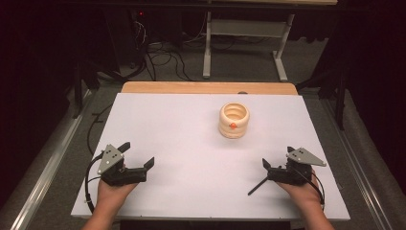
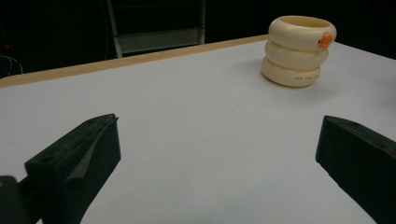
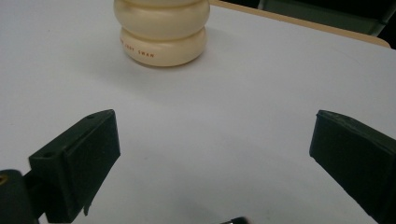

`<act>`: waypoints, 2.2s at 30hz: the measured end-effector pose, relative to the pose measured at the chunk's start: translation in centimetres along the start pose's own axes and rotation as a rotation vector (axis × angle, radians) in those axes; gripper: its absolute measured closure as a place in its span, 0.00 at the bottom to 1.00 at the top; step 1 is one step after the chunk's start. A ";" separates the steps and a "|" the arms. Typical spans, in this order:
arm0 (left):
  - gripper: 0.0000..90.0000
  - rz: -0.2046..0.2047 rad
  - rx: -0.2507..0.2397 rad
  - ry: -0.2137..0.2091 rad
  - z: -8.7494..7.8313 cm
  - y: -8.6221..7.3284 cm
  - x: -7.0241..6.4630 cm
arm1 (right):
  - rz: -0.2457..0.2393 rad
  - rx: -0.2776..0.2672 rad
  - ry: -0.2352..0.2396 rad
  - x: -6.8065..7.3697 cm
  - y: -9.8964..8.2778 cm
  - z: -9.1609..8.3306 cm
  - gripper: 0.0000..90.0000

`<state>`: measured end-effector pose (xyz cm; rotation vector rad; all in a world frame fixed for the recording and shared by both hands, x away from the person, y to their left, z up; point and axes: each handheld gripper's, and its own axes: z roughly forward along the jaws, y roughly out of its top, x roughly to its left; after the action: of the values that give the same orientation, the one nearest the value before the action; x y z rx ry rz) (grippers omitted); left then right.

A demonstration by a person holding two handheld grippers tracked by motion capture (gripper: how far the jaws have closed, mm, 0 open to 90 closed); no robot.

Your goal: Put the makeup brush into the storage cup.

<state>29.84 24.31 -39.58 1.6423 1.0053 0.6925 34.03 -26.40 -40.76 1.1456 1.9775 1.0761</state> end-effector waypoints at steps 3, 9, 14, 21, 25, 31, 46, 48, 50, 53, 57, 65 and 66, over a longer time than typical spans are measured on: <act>0.01 -0.004 -0.016 0.010 -0.1 0.0 0.1 | 0.000 0.014 -0.001 0.0 -0.1 0.1 0.03; 0.01 -0.033 -0.012 0.011 -0.1 0.0 0.6 | -0.011 0.036 -0.004 0.0 -0.2 0.4 0.03; 0.01 -0.021 -0.009 0.026 -0.2 0.1 0.5 | -0.014 0.049 -0.004 0.0 -0.3 0.5 0.03; 0.01 0.022 0.003 0.027 -0.1 0.4 -0.3 | -0.010 0.074 -0.014 0.0 -0.5 0.6 0.03; 0.01 0.021 0.003 0.023 -0.1 0.3 -0.3 | -0.012 0.096 -0.023 -0.1 -0.6 0.7 0.04; 0.01 0.016 0.007 0.008 -0.2 0.2 -0.3 | -0.011 0.134 -0.034 -0.4 -0.9 1.0 0.04; 0.01 0.011 -0.001 -0.003 -0.4 0.2 -0.4 | -0.070 0.296 0.007 -0.8 1.1 0.6 0.04; 0.01 0.010 -0.002 -0.004 -0.4 0.2 -0.4 | -0.095 0.319 0.017 -0.6 1.2 0.5 0.04; 0.01 0.010 -0.001 -0.005 -0.5 0.2 -0.3 | -0.115 0.339 0.023 -0.5 1.3 0.3 0.04; 0.01 0.002 -0.002 -0.004 -0.5 0.2 -0.3 | -0.139 0.367 0.038 -0.5 1.4 0.1 0.04; 0.01 0.003 0.000 -0.003 -0.5 0.2 -0.2 | -0.167 0.397 0.047 -0.6 1.5 -0.1 0.04; 0.01 0.001 0.002 -0.004 -0.4 0.1 -0.2 | -0.257 0.468 0.094 -0.9 2.2 -0.8 0.04; 0.01 0.001 0.003 -0.003 -0.4 0.1 -0.2 | -0.265 0.476 0.099 -0.8 2.2 -0.9 0.04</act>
<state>29.39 24.31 -39.30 1.6459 1.0039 0.6895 34.58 -26.78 -38.34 1.0292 2.4633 0.5475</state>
